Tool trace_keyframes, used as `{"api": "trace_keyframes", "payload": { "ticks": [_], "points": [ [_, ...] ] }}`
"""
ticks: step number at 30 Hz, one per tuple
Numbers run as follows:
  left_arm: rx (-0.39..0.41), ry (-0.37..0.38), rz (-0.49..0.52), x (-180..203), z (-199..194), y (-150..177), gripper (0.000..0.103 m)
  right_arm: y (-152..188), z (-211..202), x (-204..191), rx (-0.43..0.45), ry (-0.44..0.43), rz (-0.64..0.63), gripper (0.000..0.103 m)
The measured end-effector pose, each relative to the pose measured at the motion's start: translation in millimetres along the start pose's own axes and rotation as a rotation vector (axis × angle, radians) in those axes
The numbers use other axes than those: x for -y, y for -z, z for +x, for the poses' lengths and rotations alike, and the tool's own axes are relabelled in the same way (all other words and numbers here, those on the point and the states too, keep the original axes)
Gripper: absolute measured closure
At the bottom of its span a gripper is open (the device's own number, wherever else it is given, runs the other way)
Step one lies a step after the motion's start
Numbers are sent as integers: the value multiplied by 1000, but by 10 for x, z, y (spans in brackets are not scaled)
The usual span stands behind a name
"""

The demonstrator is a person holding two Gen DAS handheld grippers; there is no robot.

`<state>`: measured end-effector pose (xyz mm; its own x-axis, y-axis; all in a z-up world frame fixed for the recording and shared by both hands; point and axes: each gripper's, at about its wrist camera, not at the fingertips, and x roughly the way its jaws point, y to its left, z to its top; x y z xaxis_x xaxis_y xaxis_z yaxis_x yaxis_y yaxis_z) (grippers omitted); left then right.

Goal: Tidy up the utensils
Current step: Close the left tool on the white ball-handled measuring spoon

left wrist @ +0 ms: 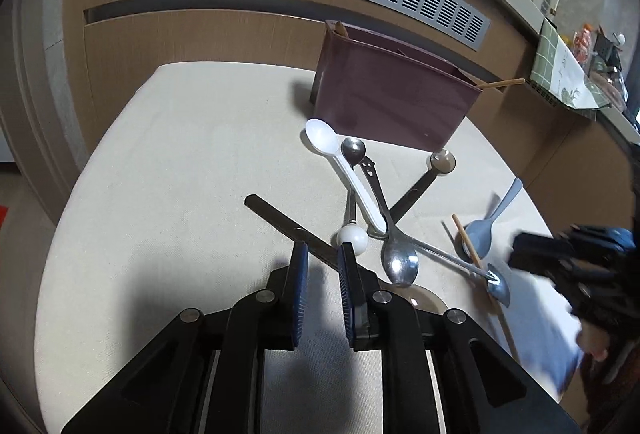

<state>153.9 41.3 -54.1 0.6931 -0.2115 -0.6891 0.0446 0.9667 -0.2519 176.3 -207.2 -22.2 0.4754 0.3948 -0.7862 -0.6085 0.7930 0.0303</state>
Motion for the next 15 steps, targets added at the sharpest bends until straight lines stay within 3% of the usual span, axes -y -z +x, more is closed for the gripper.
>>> {"api": "trace_keyframes", "payload": {
  "ticks": [3,7,10,13,15],
  "points": [
    [13,9,12,3,-46,20,76,-112,240,147,-42,7,81,87],
    [32,41,31,22,-83,29,67,-168,538,308,-103,-55,187,86],
    [46,51,65,92,-55,15,63,-160,570,302,-87,-52,189,91],
    [33,40,109,195,36,-14,61,-179,497,143,-63,53,72,96],
    [10,26,127,249,123,-32,60,-188,347,86,2,130,43,98]
  ]
}}
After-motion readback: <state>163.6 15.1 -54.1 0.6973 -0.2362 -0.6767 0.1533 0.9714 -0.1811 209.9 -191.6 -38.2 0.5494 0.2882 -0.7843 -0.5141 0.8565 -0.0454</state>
